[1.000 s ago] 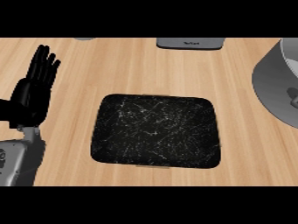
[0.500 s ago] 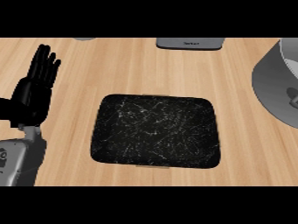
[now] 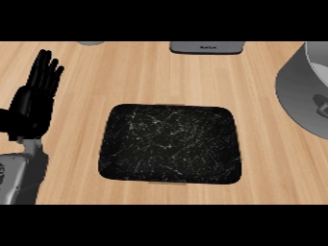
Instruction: Pick the bell pepper from the tray and place it in the pot
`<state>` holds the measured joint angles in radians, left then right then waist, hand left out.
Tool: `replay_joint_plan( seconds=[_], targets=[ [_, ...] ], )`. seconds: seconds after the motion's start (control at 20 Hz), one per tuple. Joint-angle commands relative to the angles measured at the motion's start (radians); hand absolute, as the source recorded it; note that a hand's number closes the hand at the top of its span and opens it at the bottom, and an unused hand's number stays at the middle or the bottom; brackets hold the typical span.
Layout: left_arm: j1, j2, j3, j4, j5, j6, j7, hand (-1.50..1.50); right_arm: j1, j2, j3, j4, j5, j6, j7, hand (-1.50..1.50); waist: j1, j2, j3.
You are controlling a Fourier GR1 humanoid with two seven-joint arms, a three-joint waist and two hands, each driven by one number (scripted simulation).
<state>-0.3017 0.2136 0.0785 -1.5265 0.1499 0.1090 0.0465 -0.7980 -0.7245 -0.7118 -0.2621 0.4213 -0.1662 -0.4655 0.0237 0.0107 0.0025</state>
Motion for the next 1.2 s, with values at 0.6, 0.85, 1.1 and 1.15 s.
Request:
replay_joint_plan(
  seconds=[0.6, 0.85, 1.1, 1.15],
  targets=[
    [0.028, -0.035, -0.017, -0.054, -0.013, 0.020, 0.012, 0.00, 0.252, -0.221, -0.221, 0.074, -0.237, 0.244, -0.211, -1.50, 0.002, 0.002, 0.004],
    [-0.009, 0.000, -0.002, -0.050, -0.003, -0.001, 0.054, 0.00, 0.286, -0.265, -0.244, 0.079, -0.268, 0.287, -0.220, -1.50, 0.004, 0.001, 0.005],
    [0.040, -0.026, 0.004, 0.006, -0.016, -0.004, -0.047, 0.00, 0.344, -0.278, -0.258, 0.090, -0.285, 0.334, -0.254, -1.50, 0.003, 0.006, 0.006],
    [0.024, -0.003, 0.022, 0.013, 0.017, -0.040, -0.032, 0.00, 0.368, -0.289, -0.272, 0.097, -0.297, 0.341, -0.259, -1.50, 0.000, 0.006, 0.006]
  ],
)
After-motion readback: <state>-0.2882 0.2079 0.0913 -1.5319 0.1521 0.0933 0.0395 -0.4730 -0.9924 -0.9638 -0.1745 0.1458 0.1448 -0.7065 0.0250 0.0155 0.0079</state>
